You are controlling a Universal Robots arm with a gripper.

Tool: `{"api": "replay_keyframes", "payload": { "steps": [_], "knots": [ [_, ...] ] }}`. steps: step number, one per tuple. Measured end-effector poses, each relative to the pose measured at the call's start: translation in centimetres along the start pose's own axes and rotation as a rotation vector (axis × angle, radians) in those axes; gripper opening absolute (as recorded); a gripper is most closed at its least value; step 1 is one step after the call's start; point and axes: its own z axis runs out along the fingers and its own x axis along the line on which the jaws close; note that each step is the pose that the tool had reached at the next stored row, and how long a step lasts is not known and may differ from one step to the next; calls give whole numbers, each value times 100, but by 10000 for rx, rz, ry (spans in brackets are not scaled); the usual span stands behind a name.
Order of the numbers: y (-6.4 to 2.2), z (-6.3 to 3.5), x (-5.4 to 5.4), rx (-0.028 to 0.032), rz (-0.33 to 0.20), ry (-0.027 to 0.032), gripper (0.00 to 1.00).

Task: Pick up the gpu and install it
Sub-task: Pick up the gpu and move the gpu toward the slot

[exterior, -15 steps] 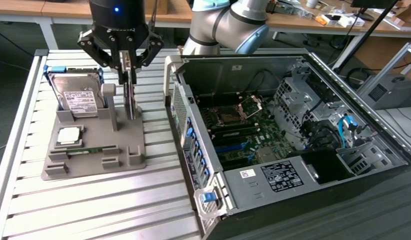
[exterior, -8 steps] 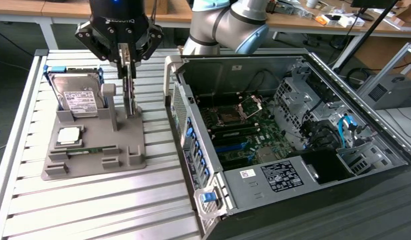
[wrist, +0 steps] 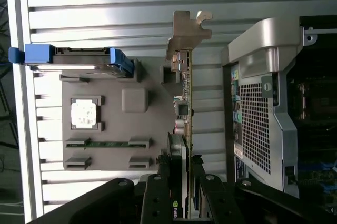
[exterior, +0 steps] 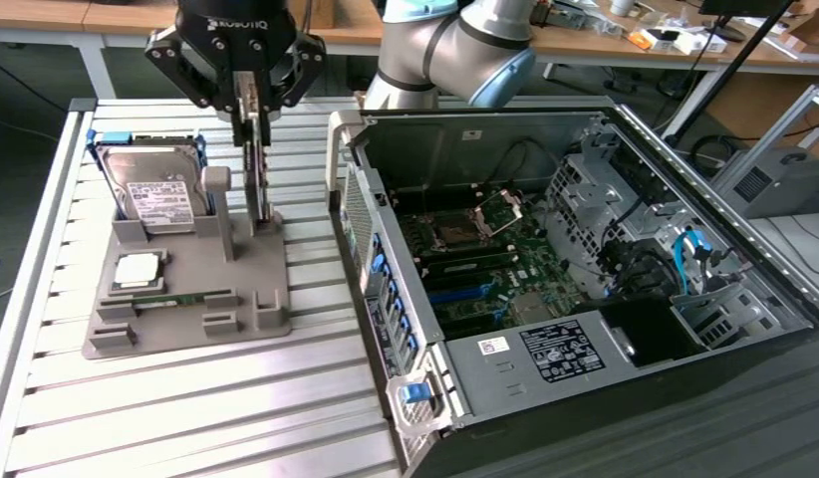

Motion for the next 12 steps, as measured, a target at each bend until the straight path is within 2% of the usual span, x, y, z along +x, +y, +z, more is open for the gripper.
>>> {"api": "replay_keyframes", "payload": {
  "steps": [12],
  "knots": [
    [8, -235, -6, 0, 0, -1, 27]
  ]
}}
